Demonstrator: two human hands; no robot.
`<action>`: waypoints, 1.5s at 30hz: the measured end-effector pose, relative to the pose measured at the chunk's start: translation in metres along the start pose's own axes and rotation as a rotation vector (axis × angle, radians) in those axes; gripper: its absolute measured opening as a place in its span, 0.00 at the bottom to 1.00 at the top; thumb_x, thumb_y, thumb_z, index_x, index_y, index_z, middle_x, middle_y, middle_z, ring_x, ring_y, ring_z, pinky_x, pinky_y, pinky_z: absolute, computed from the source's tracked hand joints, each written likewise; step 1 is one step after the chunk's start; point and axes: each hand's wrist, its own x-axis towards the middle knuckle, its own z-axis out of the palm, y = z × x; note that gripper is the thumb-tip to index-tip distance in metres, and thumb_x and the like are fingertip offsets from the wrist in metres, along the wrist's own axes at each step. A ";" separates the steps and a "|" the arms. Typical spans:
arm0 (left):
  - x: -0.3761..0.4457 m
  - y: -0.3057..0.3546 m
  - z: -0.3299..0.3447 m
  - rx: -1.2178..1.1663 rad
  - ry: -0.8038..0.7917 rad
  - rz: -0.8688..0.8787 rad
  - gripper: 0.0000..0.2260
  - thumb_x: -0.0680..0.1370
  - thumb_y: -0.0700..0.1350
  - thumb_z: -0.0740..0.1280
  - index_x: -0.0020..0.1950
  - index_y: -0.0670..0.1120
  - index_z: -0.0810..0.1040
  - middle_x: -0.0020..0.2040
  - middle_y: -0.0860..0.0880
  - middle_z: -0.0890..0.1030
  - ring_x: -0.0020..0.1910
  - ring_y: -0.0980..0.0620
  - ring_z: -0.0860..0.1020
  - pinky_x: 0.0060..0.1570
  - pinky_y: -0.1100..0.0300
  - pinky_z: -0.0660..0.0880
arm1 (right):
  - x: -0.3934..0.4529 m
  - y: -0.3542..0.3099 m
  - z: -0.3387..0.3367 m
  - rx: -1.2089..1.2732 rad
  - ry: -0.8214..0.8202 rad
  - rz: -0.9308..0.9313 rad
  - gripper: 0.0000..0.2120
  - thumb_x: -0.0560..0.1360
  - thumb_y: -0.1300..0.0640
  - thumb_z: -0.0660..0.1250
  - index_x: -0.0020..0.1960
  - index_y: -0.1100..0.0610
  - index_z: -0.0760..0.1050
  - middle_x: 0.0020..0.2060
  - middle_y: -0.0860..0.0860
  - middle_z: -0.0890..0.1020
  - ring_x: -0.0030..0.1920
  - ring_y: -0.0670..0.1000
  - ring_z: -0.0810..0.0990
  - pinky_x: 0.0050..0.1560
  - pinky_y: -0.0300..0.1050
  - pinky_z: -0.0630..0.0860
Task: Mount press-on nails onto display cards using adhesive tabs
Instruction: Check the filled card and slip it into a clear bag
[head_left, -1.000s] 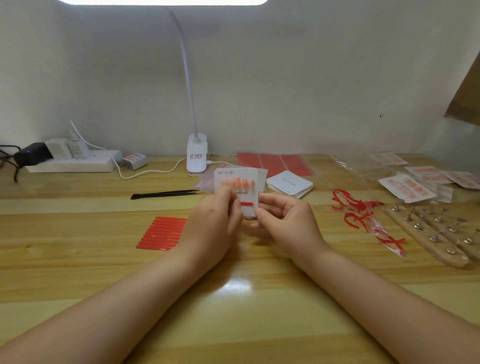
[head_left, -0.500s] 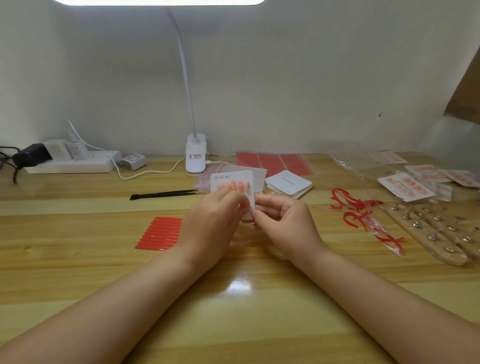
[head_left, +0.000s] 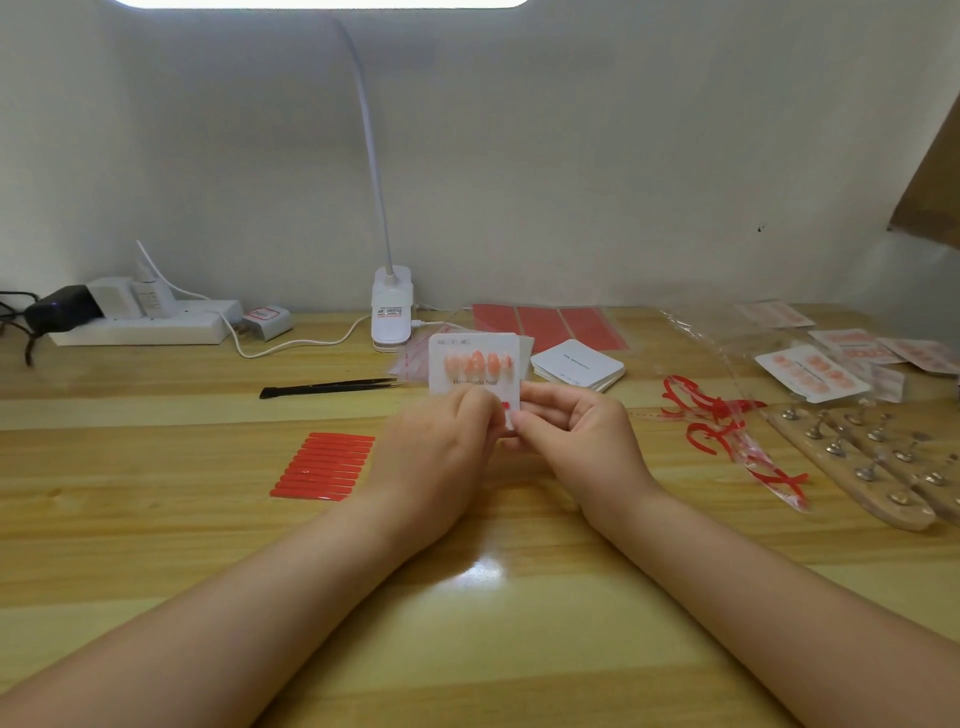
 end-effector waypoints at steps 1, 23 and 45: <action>0.000 0.000 0.000 -0.016 0.005 -0.008 0.09 0.78 0.46 0.62 0.44 0.42 0.77 0.38 0.45 0.79 0.30 0.43 0.74 0.27 0.55 0.69 | 0.001 0.000 0.000 0.011 0.005 0.004 0.17 0.75 0.72 0.65 0.47 0.50 0.81 0.41 0.49 0.87 0.43 0.48 0.86 0.40 0.36 0.80; 0.002 -0.001 -0.002 -0.060 0.032 -0.071 0.07 0.77 0.43 0.63 0.45 0.41 0.77 0.41 0.44 0.79 0.35 0.39 0.76 0.30 0.50 0.71 | -0.002 0.000 0.003 -0.017 -0.044 0.016 0.18 0.75 0.73 0.65 0.46 0.50 0.81 0.37 0.47 0.86 0.42 0.45 0.85 0.40 0.36 0.80; -0.001 -0.004 -0.003 -0.128 0.091 0.071 0.13 0.78 0.45 0.63 0.52 0.41 0.84 0.40 0.42 0.78 0.31 0.42 0.76 0.28 0.50 0.76 | 0.002 0.002 -0.002 0.142 0.042 0.119 0.13 0.75 0.71 0.66 0.50 0.55 0.80 0.43 0.54 0.87 0.44 0.51 0.86 0.40 0.38 0.80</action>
